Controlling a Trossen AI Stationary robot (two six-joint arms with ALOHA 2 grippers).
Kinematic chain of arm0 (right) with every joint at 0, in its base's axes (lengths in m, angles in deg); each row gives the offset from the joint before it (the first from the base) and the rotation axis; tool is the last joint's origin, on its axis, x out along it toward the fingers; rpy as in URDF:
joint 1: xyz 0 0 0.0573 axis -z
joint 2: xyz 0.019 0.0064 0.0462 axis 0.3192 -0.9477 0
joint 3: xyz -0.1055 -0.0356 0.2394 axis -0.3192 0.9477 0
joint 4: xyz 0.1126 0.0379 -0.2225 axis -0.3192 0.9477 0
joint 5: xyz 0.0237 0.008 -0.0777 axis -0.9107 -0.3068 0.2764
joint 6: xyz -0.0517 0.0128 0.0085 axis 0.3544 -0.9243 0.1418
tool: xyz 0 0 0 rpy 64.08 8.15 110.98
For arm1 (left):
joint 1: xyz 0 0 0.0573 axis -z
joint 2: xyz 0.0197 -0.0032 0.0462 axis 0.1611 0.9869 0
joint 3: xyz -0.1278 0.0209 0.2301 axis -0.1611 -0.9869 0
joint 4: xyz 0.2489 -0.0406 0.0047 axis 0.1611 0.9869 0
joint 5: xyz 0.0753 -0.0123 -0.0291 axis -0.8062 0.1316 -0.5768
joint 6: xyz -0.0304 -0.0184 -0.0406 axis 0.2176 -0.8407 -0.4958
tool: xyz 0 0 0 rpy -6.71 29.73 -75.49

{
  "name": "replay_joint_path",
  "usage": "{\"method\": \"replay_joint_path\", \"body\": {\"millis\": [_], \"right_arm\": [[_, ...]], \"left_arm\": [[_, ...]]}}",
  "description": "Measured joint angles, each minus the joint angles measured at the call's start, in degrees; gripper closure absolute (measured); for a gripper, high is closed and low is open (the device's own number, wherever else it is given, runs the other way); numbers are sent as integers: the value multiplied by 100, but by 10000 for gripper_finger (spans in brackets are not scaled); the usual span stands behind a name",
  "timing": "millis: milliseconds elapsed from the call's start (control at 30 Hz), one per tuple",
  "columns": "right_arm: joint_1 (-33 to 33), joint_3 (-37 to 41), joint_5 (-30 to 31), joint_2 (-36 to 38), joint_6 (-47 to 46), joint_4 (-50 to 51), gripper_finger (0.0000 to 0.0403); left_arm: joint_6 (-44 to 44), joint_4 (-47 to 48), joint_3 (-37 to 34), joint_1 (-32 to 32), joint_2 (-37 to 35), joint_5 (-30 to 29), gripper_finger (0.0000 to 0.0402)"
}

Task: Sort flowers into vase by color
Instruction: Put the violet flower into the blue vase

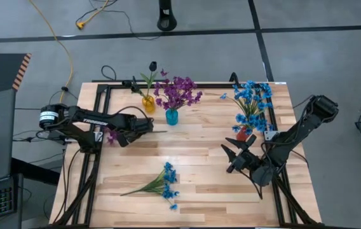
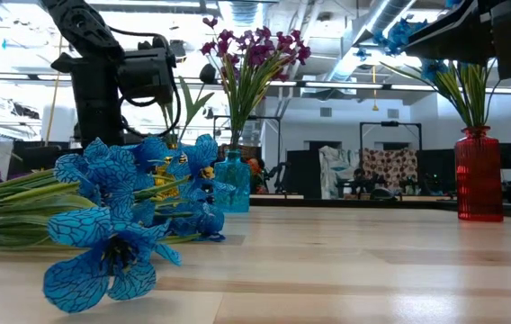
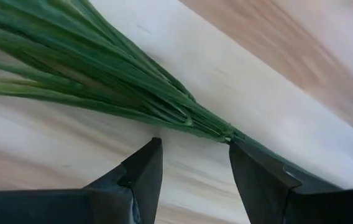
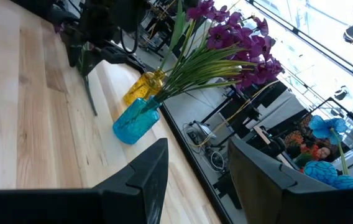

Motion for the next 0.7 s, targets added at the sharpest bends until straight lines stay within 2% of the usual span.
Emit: {"method": "replay_joint_path", "body": {"millis": [333,700], "right_arm": [[0,0,0,0,2,0,211],[0,0,0,0,2,0,211]], "left_arm": [[-74,-937,2,2,5,-186,231],[-340,-883,-23,-58,5,-588,231]]}}
